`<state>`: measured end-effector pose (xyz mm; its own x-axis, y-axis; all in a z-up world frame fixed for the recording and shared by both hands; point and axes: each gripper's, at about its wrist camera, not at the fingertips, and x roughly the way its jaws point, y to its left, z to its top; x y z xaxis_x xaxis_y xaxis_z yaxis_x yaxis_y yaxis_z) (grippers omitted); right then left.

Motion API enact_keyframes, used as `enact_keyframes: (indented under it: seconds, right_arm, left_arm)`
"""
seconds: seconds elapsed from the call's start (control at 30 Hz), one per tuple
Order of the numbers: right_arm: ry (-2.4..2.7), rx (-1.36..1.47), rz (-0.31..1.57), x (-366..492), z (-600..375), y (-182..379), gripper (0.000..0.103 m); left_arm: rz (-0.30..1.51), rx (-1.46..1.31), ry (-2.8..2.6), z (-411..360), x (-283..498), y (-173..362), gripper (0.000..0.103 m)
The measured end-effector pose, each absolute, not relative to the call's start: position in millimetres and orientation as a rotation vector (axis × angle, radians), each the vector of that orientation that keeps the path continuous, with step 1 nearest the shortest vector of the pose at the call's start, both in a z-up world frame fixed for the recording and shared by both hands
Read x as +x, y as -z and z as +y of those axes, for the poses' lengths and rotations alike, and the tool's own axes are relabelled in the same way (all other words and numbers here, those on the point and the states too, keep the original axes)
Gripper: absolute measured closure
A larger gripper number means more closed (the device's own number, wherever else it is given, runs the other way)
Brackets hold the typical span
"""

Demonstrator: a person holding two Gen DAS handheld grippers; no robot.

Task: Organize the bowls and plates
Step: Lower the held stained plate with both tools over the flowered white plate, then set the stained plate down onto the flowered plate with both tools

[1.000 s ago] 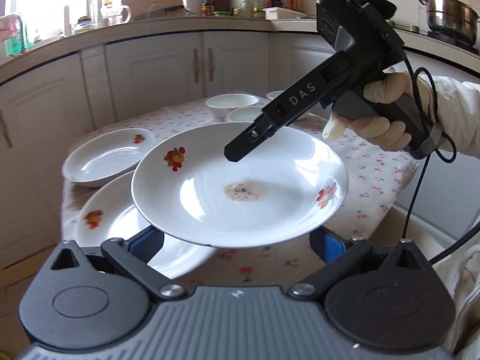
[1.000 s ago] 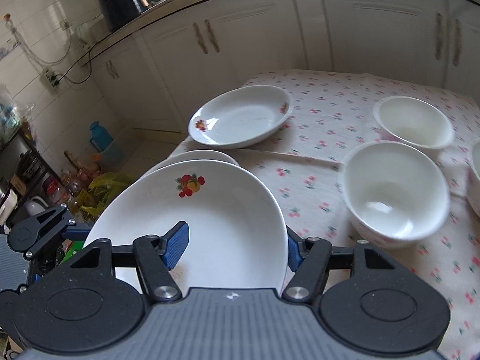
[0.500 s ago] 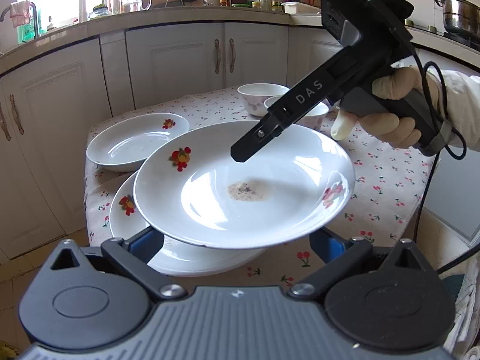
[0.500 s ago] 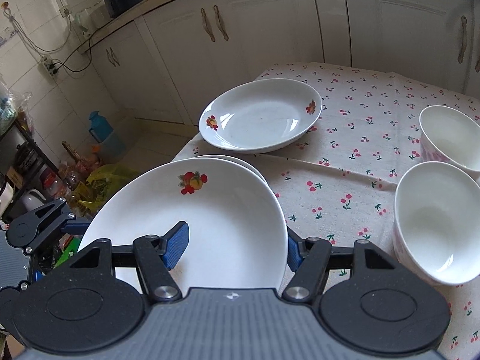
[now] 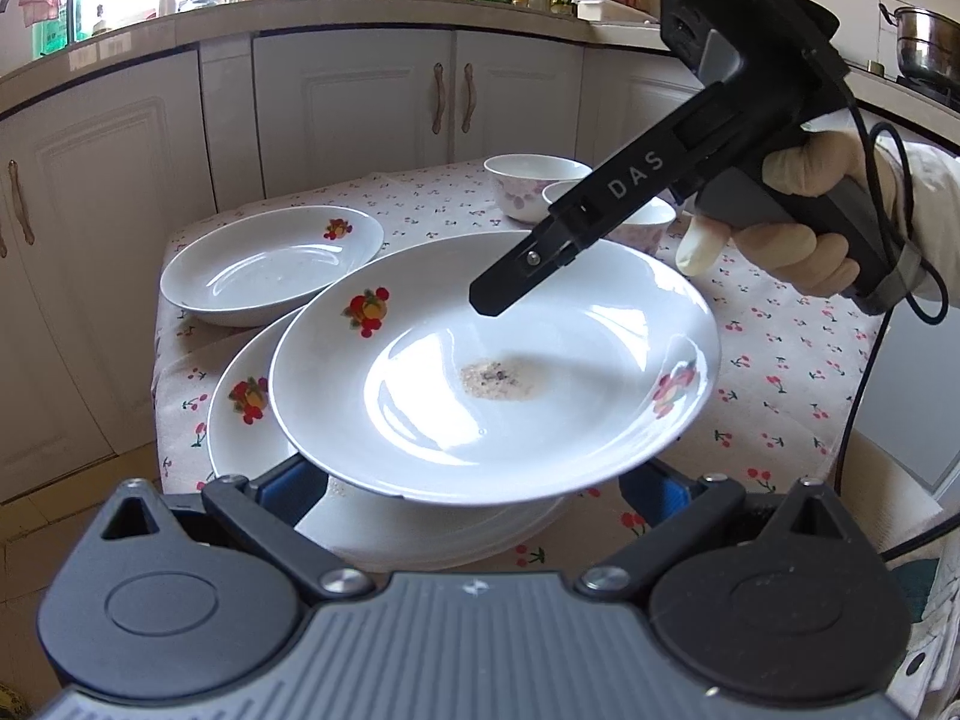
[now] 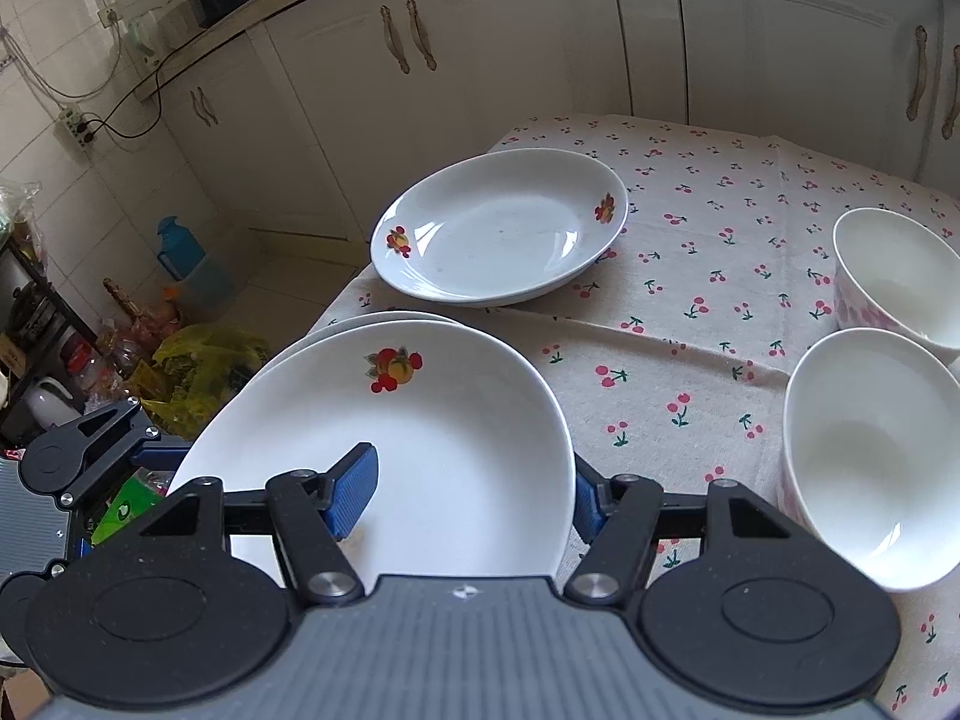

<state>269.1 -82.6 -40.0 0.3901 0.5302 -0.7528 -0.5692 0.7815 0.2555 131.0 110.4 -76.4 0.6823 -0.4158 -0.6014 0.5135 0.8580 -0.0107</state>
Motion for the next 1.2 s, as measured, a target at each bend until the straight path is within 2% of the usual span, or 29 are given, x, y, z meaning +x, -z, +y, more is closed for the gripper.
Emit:
enact_keyframes:
  seconds: [1.2]
  right_arm:
    - [-0.650, 0.007, 0.974, 266.9, -82.8, 34.9, 0.033]
  left_arm:
    - [0.717, 0.088, 0.534, 120.0, 147.4, 81.2, 0.001]
